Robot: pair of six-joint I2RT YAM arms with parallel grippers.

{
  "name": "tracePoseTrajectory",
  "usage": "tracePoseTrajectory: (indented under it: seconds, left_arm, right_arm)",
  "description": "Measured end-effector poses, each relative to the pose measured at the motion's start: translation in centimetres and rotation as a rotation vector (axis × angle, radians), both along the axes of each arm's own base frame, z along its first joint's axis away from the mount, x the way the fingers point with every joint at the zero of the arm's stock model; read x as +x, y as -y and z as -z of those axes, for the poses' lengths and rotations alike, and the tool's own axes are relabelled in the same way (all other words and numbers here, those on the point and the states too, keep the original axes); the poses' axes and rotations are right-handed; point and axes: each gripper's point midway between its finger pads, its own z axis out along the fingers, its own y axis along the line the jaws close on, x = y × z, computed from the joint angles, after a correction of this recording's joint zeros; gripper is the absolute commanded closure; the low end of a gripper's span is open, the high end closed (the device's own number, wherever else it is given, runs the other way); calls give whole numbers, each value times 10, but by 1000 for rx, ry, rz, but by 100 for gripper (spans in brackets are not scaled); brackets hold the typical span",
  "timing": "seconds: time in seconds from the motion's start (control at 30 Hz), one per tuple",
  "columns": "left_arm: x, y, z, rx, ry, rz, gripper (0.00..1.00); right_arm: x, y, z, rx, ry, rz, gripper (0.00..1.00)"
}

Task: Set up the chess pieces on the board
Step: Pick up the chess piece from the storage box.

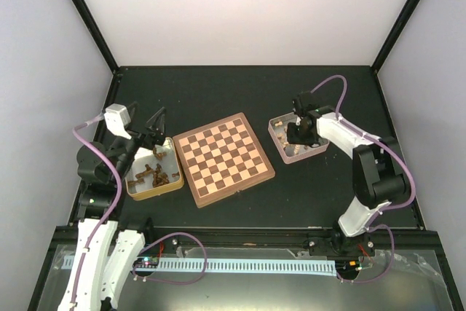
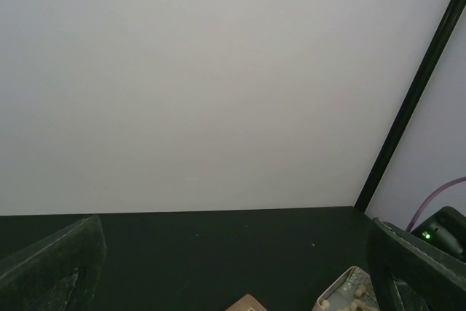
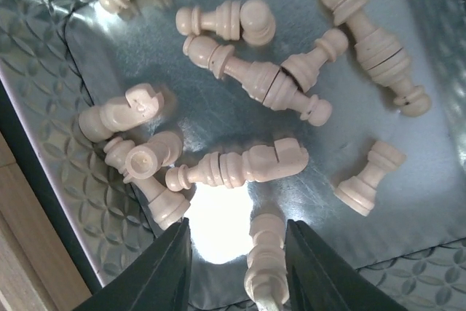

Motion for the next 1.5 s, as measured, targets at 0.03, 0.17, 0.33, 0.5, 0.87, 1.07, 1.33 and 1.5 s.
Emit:
tracePoseTrajectory:
  seconds: [0.03, 0.17, 0.33, 0.5, 0.87, 1.07, 1.33, 1.5]
  left_arm:
    - [0, 0, 1, 0, -2, 0, 1]
    - [1, -1, 5, 0, -6, -4, 1]
    - [1, -1, 4, -1, -1, -8, 1]
    - [1, -2, 4, -2, 0, -13, 1]
    - [-1, -5, 3, -5, 9, -30, 1]
    - [0, -6, 3, -6, 8, -37, 1]
    - [0, -7, 5, -7, 9, -45, 1]
    - [0, -8, 5, -8, 10, -47, 1]
  right_arm:
    - [-1, -1, 2, -4, -6, -5, 70]
    - [-4, 0, 7, -33, -19, -11, 79]
    - [-4, 4, 8, -73, -13, -7, 85]
    - [-4, 5, 7, -103, -3, -9, 91]
    - [-4, 7, -5, -110, 36, -4, 66]
    - [-17, 8, 9, -110, -14, -13, 86]
    - [-18, 9, 11, -114, -15, -8, 96]
    - [-19, 2, -17, -85, 56, -24, 97]
